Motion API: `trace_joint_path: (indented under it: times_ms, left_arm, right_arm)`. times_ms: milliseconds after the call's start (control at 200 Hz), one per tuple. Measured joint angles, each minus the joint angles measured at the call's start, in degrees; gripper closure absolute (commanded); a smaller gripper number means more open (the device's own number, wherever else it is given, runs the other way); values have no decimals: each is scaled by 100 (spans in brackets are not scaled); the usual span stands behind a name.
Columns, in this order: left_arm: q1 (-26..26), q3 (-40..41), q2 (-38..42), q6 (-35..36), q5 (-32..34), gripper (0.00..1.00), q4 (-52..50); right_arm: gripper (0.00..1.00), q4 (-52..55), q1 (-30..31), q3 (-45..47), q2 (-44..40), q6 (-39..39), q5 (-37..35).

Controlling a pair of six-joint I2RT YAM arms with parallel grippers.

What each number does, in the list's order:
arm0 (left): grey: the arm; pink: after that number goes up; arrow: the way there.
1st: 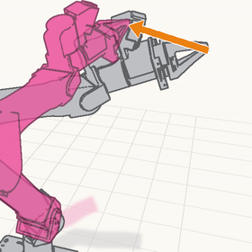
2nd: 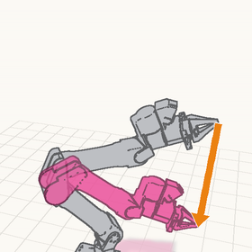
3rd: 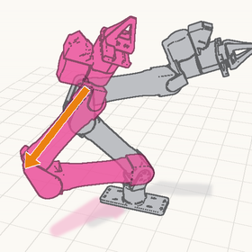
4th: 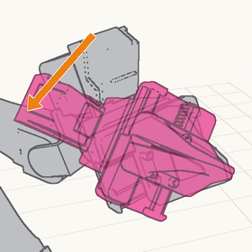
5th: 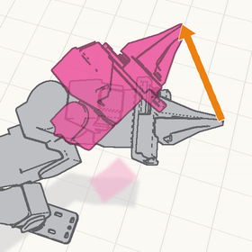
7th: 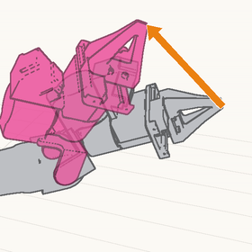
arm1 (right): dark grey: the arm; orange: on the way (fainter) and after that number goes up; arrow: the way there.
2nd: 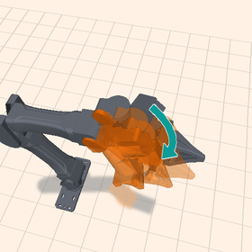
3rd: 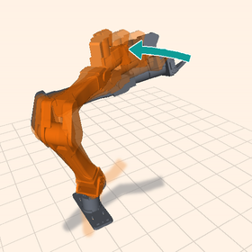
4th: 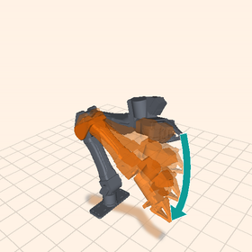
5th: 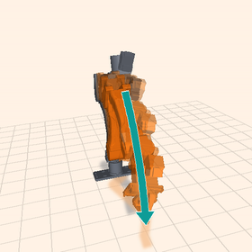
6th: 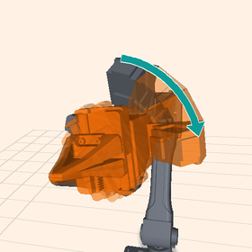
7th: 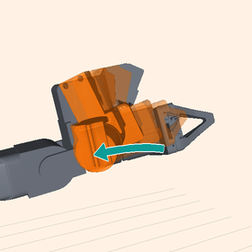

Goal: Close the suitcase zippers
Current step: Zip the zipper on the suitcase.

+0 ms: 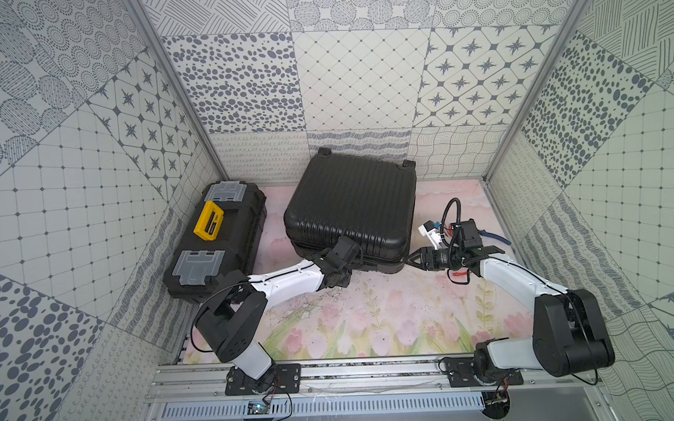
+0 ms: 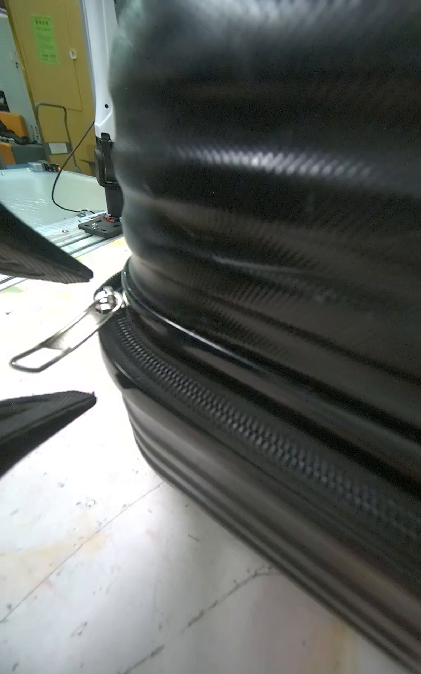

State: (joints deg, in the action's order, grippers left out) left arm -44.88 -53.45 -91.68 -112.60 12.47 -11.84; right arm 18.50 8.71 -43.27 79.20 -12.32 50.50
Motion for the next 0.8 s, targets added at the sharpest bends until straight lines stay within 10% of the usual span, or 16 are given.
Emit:
trace_joint_path:
  times_ms: [800]
  left_arm:
    - [101,0,0,184,-116,100,103]
  right_arm:
    - [100,-365,28,90,-31,-155,404]
